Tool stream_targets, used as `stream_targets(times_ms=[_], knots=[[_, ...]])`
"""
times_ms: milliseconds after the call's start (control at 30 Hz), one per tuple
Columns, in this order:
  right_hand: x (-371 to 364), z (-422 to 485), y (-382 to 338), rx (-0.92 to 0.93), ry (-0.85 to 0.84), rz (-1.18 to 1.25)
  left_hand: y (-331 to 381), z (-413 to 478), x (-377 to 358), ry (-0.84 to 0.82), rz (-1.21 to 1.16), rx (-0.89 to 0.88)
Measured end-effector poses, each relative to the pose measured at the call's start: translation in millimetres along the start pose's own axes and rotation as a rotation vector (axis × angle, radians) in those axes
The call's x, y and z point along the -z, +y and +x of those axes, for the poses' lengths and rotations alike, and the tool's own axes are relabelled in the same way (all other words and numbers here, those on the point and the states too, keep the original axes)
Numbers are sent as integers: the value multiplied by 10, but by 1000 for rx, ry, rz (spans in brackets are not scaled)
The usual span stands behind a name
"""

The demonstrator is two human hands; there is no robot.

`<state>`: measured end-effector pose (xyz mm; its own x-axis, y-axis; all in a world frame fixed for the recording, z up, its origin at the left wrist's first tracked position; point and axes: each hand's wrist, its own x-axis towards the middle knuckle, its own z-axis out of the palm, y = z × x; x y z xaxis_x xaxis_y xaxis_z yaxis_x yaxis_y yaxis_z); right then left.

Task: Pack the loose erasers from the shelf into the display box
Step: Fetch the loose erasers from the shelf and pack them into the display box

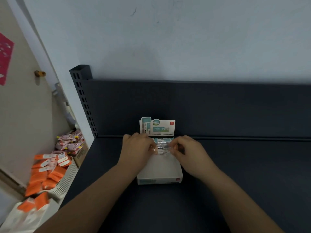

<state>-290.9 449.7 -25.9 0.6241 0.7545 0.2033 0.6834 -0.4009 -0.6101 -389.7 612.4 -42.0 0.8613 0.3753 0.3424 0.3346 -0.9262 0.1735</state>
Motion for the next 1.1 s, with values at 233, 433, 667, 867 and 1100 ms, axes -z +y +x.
stream_targets(times_ms=[233,433,667,867,1100], knots=[[-104,147,-59,-53,106,64,5,-12,-3,15,13,33],[-254,214,-2,46,42,-132,15,-19,9,-22,10,51],[-356,181,6,125,125,-472,29,-30,20,-61,6,71],[-290,134,-48,84,40,-569,33,-56,34,-76,60,76],[-323,145,-25,-7,97,-537,39,-71,12,-33,70,106]])
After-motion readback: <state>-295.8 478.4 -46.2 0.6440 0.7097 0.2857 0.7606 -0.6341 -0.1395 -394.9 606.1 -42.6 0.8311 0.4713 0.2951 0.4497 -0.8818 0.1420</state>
